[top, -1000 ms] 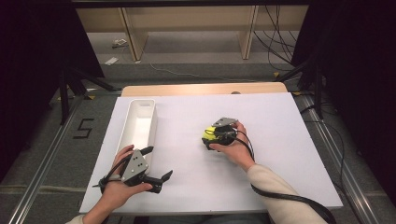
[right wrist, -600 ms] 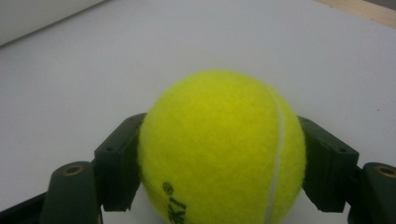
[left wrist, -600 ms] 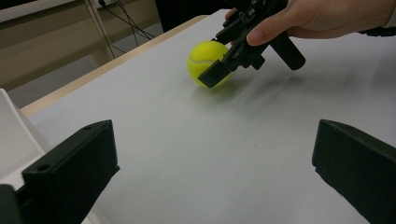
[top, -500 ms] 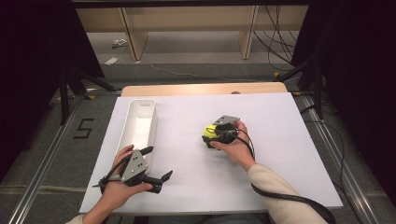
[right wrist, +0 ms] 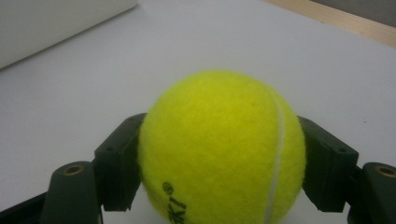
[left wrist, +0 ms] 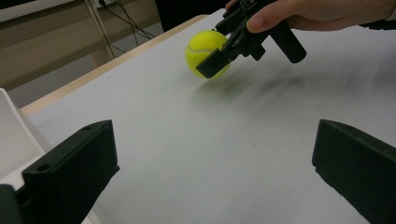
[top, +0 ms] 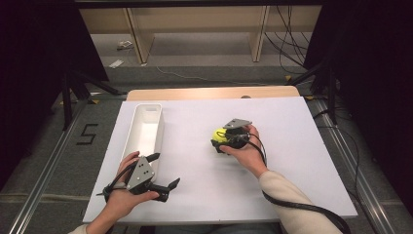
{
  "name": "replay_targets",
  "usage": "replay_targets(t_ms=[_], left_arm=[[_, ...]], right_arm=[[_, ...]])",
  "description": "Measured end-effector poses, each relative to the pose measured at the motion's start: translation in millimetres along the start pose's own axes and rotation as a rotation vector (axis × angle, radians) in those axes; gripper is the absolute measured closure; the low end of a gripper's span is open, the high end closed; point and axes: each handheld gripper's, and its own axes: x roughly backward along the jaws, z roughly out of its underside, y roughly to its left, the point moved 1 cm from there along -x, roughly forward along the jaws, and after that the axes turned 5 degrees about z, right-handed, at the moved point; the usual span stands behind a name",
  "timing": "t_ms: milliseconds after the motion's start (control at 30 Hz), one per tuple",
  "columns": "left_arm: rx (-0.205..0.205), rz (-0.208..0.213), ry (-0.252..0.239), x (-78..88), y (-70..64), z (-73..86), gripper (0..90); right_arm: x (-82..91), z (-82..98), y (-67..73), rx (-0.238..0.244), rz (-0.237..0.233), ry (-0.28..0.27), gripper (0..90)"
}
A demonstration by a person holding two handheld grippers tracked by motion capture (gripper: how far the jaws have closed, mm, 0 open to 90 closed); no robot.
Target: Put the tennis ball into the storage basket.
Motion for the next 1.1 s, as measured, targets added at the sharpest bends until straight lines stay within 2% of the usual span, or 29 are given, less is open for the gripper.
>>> replay_targets(t_ms=[1100], left_arm=[[-0.004, 0.003, 0.003, -0.2, -0.3, 0.2, 0.0]], right_arm=[[10.3, -11.6, -2.7, -0.016, -0.001, -0.057, 26.6]])
